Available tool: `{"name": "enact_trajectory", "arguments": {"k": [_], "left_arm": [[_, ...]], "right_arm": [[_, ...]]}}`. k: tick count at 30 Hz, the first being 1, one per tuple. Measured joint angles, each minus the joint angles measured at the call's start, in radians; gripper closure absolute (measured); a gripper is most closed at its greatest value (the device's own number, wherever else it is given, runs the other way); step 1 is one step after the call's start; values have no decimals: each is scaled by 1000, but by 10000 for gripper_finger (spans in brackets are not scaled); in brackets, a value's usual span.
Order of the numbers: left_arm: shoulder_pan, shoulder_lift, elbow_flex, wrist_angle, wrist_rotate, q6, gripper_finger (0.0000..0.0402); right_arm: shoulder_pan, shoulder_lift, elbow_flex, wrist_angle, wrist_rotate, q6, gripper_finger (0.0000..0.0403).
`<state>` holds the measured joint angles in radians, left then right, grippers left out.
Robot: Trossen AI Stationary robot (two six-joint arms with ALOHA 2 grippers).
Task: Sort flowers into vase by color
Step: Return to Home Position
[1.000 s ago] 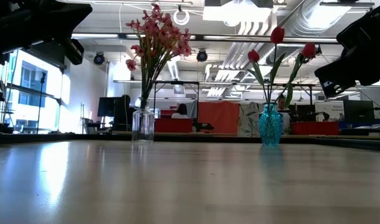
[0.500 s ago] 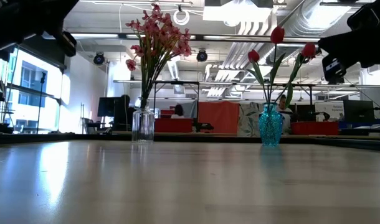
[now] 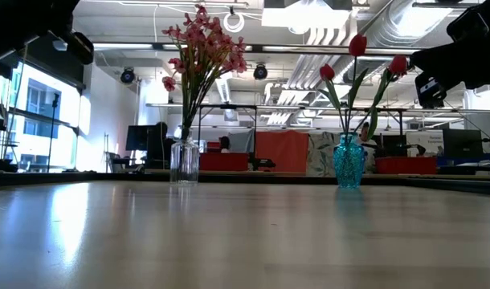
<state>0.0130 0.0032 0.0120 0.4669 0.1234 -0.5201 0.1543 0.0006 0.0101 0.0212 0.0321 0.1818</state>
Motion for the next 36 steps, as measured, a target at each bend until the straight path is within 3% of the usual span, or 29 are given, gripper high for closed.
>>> {"name": "enact_trajectory", "arguments": {"k": [36], "left_arm": [[-2,16,0,-55,-3,0,401]], "right_arm": [[0,5,-1,-1,-1,0,402]]}}
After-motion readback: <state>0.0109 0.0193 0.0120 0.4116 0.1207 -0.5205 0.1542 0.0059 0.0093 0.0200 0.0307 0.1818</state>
